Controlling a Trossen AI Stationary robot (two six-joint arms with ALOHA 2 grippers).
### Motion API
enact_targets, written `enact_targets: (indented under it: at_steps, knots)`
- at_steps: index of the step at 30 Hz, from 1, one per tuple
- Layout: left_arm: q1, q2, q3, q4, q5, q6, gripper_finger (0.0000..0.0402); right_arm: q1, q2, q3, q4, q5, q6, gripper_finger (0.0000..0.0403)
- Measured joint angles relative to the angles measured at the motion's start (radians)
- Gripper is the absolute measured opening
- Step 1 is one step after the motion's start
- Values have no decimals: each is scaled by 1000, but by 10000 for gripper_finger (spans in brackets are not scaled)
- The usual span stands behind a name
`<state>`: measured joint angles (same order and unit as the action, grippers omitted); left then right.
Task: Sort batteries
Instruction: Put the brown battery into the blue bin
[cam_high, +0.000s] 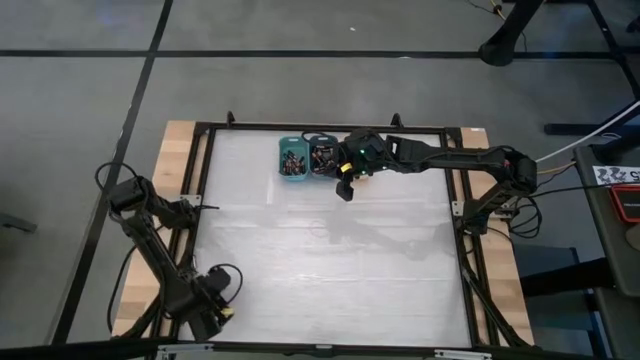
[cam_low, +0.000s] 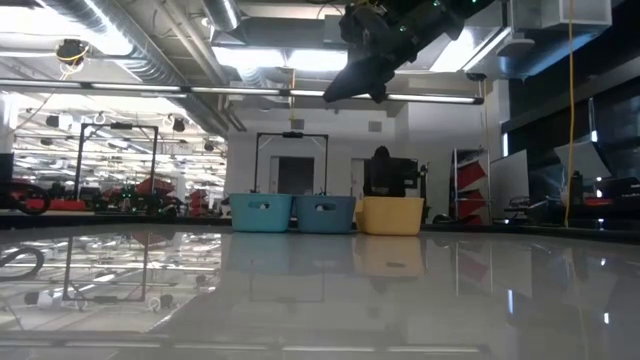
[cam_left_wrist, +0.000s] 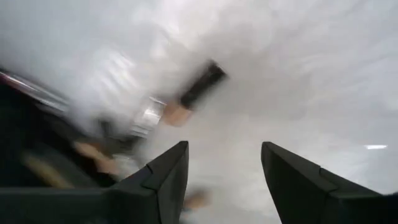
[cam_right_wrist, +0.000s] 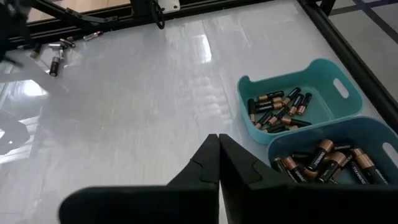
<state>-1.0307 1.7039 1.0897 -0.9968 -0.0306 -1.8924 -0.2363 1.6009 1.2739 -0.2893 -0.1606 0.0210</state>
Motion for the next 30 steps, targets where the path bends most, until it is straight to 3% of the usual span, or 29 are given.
enact_targets:
  at_steps: [5, 8, 17, 22, 30]
  knots:
    - [35, -2, 131, -213, -116, 259, 192, 0, 0, 0, 0, -17, 0, 0]
    - [64, -2, 132, -270, -126, 411, 192, 0, 0, 0, -1, -16, 0, 0]
    - [98, -2, 33, -107, -85, 712, 192, 0, 0, 0, -2, -16, 0, 0]
    - [119, -2, -40, -89, -49, 735, 192, 0, 0, 0, -6, -16, 0, 0]
    - [155, -3, -136, 107, 8, 857, 192, 0, 0, 0, -8, -16, 0, 0]
